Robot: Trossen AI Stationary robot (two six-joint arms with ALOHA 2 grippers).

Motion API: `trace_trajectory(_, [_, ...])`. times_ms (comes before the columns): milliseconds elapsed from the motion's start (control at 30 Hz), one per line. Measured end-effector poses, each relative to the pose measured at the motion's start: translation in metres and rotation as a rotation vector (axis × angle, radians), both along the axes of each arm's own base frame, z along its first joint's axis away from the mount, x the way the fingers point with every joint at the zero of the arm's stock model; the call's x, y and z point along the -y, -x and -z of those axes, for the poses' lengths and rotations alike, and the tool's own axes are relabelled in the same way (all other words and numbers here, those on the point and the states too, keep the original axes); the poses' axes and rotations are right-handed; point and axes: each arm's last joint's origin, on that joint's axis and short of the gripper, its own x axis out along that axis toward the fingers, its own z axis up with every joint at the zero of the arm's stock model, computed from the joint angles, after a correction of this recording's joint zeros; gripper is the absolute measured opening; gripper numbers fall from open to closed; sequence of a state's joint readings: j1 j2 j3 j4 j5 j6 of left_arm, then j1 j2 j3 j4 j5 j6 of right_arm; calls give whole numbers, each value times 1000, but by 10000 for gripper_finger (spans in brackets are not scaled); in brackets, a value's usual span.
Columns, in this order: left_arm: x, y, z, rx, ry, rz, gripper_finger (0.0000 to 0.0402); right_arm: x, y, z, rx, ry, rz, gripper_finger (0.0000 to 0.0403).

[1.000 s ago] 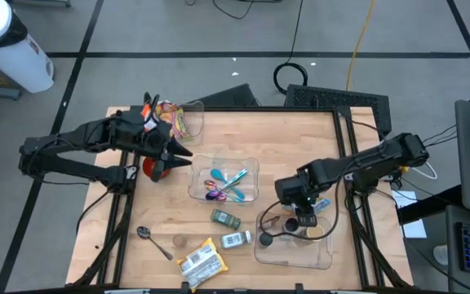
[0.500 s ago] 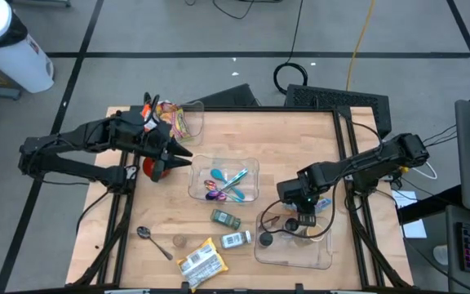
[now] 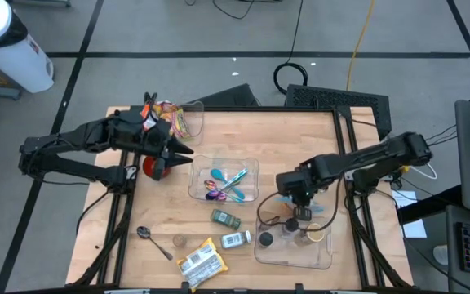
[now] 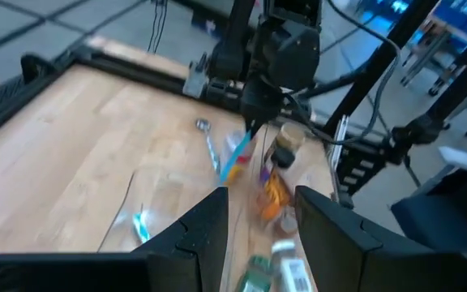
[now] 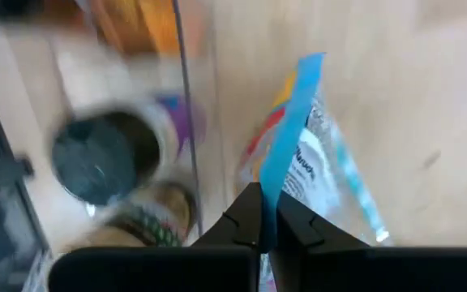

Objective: Pick & Place Food Item
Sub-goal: Put the light blue noodle pack into the top transparent bin

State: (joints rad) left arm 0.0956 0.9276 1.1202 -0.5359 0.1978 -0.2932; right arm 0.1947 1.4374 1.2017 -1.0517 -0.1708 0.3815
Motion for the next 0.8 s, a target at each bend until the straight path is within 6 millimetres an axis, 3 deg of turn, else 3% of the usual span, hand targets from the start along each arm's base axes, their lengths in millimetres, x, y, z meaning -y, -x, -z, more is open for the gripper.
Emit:
trace_trajectory(200, [0, -2, -8, 88, -8, 0, 150, 21, 4, -52, 214, 122, 108, 0])
trace_trajectory(367, [0, -9, -11, 124, -8, 14, 150, 36, 14, -82, 328, 151, 176, 0])
trace_trajectory(800, [-1, -68, 3, 176, -77, 150, 150, 41, -10, -117, 724, 119, 120, 0])
